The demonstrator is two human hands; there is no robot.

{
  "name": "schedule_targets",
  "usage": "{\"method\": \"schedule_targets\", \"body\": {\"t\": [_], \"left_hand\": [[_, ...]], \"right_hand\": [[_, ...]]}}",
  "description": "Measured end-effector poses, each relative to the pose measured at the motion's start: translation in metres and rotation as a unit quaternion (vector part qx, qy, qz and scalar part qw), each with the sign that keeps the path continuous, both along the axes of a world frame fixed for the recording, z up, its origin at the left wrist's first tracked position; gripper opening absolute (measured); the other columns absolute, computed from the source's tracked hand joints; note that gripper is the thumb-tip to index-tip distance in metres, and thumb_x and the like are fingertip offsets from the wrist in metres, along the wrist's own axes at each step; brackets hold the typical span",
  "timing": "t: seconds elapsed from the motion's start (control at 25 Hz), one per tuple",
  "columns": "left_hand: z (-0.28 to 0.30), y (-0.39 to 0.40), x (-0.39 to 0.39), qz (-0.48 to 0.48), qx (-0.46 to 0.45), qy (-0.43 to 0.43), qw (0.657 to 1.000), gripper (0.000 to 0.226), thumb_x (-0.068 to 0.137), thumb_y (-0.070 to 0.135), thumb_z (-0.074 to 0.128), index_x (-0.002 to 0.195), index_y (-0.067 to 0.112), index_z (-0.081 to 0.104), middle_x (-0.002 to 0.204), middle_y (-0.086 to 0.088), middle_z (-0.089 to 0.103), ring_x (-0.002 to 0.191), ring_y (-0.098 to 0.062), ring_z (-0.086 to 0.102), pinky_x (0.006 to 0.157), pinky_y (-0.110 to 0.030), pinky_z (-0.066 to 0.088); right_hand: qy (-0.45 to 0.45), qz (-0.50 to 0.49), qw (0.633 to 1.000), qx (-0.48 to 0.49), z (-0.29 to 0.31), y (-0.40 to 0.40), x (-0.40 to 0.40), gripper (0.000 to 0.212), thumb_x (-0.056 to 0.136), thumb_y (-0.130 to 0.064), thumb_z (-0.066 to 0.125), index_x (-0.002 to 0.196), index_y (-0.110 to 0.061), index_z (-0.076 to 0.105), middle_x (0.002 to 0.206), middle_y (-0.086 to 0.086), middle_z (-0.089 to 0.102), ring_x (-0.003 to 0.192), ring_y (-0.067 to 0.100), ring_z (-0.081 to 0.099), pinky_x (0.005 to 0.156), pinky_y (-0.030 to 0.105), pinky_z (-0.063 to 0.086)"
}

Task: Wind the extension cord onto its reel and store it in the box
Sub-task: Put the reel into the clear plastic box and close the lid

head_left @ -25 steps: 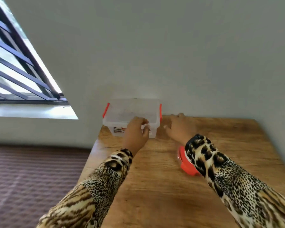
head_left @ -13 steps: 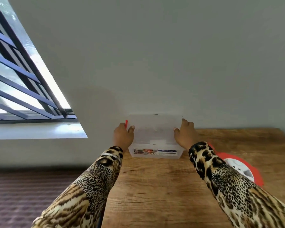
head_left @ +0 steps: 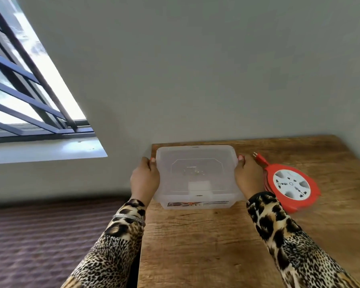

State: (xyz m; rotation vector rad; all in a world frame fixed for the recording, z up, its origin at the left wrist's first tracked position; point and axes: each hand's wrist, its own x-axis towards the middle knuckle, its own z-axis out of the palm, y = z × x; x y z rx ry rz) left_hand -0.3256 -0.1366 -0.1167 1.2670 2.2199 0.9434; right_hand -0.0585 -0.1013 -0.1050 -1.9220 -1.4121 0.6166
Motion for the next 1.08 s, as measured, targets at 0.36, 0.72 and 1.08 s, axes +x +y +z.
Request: {"method": "schedule_targets", "body": {"t": [0.36,0.72,1.08], "left_hand": [[0.001,0.002,-0.022,0.027,-0.135,-0.256,0.957,0.021,0.095,0.016,0.043,0.092,0.004,0.060,0.074,-0.010,0.062,0.061,-0.024,0.059,0.049,-0.028,0.047],[0.005,0.012,-0.031,-0.047,-0.170,-0.366,0.914,0.020,0.094,0.008,0.048,0.103,0.005,0.065,0.077,-0.009,0.070,0.063,-0.023,0.066,0.049,-0.031,0.053],[0.009,0.013,-0.031,-0.076,-0.178,-0.410,0.891,0.018,0.097,0.018,0.052,0.095,0.008,0.067,0.084,-0.010,0.067,0.075,-0.027,0.063,0.068,-0.043,0.056]], "right_hand": [[-0.078,0.035,0.995,-0.050,0.006,0.020,0.012,0.024,0.092,-0.019,0.043,0.107,-0.005,0.056,0.107,0.017,0.061,0.089,0.029,0.057,0.079,0.042,0.049],[0.017,0.190,0.982,0.000,0.012,0.038,-0.008,0.034,0.092,-0.037,0.059,0.100,-0.004,0.061,0.098,0.012,0.067,0.098,0.030,0.061,0.080,0.033,0.045],[0.039,0.202,0.958,0.197,0.051,0.027,-0.001,0.028,0.090,-0.033,0.062,0.108,-0.011,0.060,0.105,0.005,0.063,0.095,0.018,0.060,0.080,0.026,0.047]]}}
